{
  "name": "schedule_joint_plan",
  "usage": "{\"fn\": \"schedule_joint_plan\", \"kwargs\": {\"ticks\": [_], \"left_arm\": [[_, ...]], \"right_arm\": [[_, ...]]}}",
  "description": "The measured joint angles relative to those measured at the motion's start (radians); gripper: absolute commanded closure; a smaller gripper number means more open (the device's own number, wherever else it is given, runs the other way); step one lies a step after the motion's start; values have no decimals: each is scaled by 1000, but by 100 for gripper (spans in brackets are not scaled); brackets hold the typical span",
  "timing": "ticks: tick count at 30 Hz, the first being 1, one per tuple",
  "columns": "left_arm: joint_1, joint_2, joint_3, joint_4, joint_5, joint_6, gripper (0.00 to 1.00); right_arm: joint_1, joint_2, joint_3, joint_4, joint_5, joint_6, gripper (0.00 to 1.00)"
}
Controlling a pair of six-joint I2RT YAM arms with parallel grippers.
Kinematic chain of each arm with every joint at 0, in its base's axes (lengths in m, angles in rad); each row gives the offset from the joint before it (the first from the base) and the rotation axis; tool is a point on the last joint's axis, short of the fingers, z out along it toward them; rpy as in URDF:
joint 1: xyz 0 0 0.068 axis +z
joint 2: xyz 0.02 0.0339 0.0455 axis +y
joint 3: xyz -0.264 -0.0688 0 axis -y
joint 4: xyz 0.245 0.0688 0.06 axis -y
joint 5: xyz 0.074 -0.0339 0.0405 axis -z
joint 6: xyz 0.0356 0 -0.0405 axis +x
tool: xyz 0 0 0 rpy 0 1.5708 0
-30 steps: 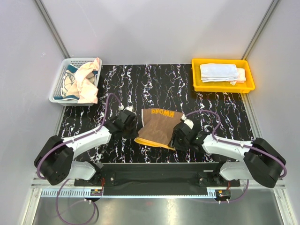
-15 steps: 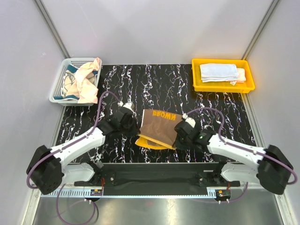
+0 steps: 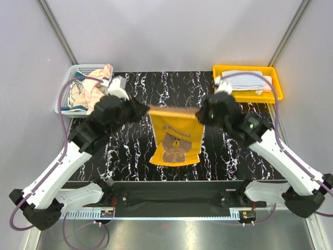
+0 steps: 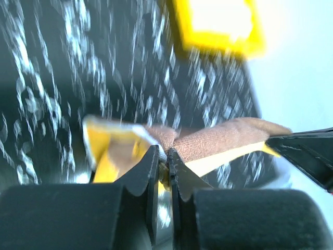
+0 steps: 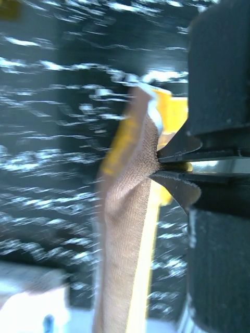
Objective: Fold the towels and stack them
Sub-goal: Flatten out the crumpled towel
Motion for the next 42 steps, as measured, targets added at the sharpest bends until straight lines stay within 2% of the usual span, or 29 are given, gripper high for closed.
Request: {"fn": "schedule_joint_plan", "kwargs": {"ticks": [4,9,12,16,18,20,22,25,30,35,39,42], "left_arm": [[89,135,212,67,10,23,100],[262,442,481,139,113,36,100],[341,658,700,140,190,40,100],[405,825,926,117,269,42,100],[434,860,1014,108,314,42,100],[451,861,1055,109,354,41,100],[461,835,1053,132,390,41,100],[462,740,913,177,425,39,100],[458,496,409,316,444,-8,100],[396,316,-98,380,372,-74,100],[311,243,-361,379,319,-111,100],[216,172,-509,365,286,-140,100]], "right_arm": [[-215,170,242,65,-116,-109,90],[-379,461,595,98,-248,-208,94],[-428,639,830,85,-277,-256,94],[-453,869,1219,27,-295,-314,93],[-454,934,1350,21,-301,-335,92],[-453,927,1357,31,-316,-346,92],[-453,875,1265,84,-330,-351,93],[-451,766,1069,151,-354,-349,95],[-446,546,603,299,-423,-310,94],[-443,430,134,401,-516,-239,97],[-406,410,-235,454,-568,-167,96],[-348,368,-428,459,-570,-117,91]]}}
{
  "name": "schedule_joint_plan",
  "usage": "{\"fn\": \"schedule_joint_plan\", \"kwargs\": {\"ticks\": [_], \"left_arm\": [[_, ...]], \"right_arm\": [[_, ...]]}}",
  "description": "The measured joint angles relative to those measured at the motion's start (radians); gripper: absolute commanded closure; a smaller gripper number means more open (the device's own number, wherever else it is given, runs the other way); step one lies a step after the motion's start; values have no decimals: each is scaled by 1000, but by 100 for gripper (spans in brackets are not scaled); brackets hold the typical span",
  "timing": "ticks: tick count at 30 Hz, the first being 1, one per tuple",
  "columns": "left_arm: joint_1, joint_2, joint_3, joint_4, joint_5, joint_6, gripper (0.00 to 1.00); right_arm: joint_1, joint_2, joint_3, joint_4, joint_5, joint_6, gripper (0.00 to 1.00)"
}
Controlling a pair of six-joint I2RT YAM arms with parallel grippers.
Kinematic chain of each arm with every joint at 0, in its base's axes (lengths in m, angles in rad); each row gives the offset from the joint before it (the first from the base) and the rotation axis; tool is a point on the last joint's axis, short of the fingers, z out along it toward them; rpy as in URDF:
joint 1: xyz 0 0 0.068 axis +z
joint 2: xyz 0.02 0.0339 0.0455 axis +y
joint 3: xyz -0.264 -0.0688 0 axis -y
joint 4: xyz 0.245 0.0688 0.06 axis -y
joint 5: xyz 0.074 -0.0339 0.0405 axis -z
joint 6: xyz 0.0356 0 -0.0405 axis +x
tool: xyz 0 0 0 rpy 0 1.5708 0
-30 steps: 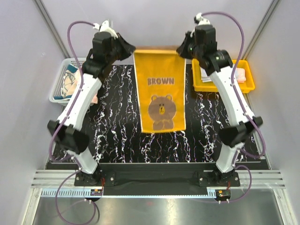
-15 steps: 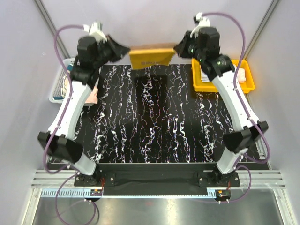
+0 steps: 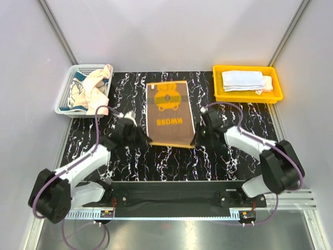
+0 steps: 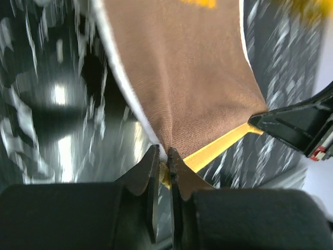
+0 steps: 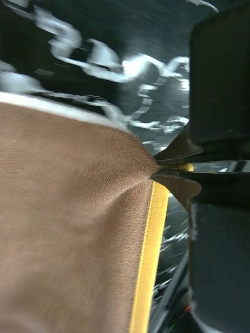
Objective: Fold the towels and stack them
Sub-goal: Flatten out the crumpled towel, then fold the towel
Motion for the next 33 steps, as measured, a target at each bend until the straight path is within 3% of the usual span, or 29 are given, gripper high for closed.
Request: {"fn": "schedule_joint_plan", "kwargs": {"ticks": [4,5,6,8,12,16,22,27,33], "left_arm": [[-68,-115,-137,-45,-35,-49,100],[-70,-150,-164,-68,-51,-62,88],[-70,-188,-186,-94,-64,-72,79],[-71,-269,-210,-163,-84,-89,67],[-72,-384,-185,-269,-103,-91,55],[-71,-356,-63,-322,-137,-66,52],[74,-60,204,-245,-169,23,52],[191,351,491,-104,-194,124,53],[260,830,854,13,-147,232,51]], "right_arm": [[87,-132,-127,-25,19,47,70],[106,-167,-142,-44,35,52,58],[120,-199,-154,-61,48,62,53],[150,-259,-177,-99,68,72,43],[169,-362,-194,-206,125,90,35],[161,-346,-119,-275,216,89,36],[40,-13,228,-212,249,11,39],[-134,331,577,-126,251,-48,41],[-220,671,927,-49,251,-89,41]]}}
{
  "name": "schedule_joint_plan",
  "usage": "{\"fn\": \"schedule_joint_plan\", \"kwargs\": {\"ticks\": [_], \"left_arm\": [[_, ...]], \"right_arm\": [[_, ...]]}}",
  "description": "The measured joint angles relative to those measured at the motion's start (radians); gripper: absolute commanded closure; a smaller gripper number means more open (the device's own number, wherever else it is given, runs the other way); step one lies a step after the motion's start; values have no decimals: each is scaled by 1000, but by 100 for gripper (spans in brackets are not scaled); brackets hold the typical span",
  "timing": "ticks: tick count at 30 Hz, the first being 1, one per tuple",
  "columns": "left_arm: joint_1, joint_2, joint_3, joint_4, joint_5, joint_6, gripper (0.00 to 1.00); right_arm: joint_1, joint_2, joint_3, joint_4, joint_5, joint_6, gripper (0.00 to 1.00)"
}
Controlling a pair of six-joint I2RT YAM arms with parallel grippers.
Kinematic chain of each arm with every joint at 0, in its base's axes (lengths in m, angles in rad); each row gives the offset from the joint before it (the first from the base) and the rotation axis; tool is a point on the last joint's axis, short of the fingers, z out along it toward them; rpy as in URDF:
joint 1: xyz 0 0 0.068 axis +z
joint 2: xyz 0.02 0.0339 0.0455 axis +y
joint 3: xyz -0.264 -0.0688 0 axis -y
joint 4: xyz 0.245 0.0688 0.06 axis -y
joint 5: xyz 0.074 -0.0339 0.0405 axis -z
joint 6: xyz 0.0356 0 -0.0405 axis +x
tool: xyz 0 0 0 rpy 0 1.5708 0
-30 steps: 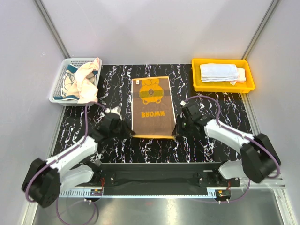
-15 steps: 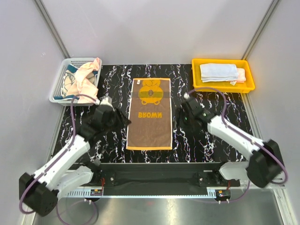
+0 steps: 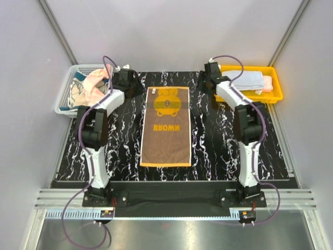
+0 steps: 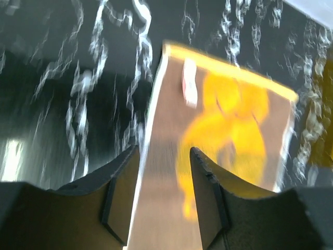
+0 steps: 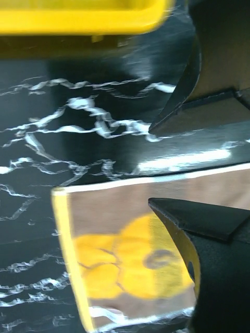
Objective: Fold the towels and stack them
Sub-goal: Fold the towel
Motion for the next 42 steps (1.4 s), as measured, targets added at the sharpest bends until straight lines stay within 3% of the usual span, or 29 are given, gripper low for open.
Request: {"fn": "schedule_joint_plan", "kwargs": {"ticks": [4,10,14,20,32,38,42], "left_arm": [[29,279,304,-22,43,57,49],[65,497,539,-94,132,73,46],[84,556,626,-106,187,67,45],[91,603,710,-148,215,39,46],[56,616,727,-168,238,-3,55],[47,623,732,-178,243,-14,70],[47,627,732,-179,251,-13,80]], "right_arm": [[1,180,201,9,-6,-24,42],[2,403,449,-12,-46,-32,42],[3,460,508,-31,-48,-32,42],[9,492,575,-77,-31,-40,42],[74,524,650,-162,11,-48,45],[85,549,698,-188,27,-47,51],[85,549,698,-195,30,-47,62]]}}
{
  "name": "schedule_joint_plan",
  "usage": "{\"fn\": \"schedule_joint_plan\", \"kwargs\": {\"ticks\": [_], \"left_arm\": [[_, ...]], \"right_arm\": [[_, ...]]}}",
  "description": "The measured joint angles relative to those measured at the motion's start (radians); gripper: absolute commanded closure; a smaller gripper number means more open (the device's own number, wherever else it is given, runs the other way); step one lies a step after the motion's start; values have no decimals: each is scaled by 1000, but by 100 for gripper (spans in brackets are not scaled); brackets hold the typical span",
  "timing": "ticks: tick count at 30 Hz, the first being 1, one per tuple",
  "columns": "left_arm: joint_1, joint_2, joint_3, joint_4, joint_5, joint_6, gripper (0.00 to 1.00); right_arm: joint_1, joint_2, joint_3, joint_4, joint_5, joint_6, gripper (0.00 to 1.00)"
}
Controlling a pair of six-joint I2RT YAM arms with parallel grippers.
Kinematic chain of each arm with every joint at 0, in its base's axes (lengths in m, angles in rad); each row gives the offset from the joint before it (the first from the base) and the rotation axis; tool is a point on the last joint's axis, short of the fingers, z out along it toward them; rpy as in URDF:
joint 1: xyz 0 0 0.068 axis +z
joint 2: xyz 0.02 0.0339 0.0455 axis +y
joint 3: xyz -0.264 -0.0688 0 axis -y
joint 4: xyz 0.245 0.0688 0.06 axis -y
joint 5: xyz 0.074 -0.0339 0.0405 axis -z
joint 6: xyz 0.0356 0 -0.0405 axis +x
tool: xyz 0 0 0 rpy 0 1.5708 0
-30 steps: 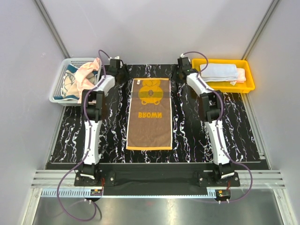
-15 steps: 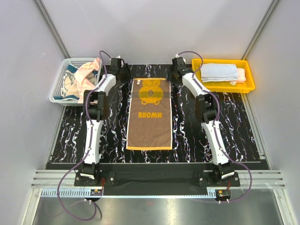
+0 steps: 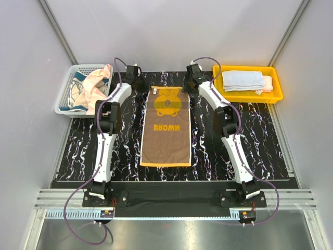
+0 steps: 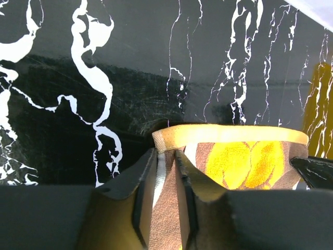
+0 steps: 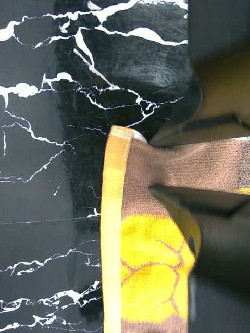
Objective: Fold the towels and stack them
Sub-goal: Fold the towel
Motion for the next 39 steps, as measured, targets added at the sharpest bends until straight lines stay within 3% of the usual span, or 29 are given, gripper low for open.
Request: {"fn": "schedule_joint_plan", "kwargs": {"ticks": [6,11,23,29,39], "left_arm": [[0,2,-2,3,7,-2,91],[8,-18,-88,129,37,-34,100],[29,-57,-154,269,100,-60,100],[29,-229,-273,317,115,-56,100],[29,-554,-666,452,131,-69,100]], "right_arm": [[-1,0,-6,0,6,-2,77],[-7,-6,-33,41,12,-7,84],[-36,-116,-219,177,13,-50,89],[-36,-285,-391,271,6,-57,91],[-14,-637,-814,448,-24,-24,92]]}}
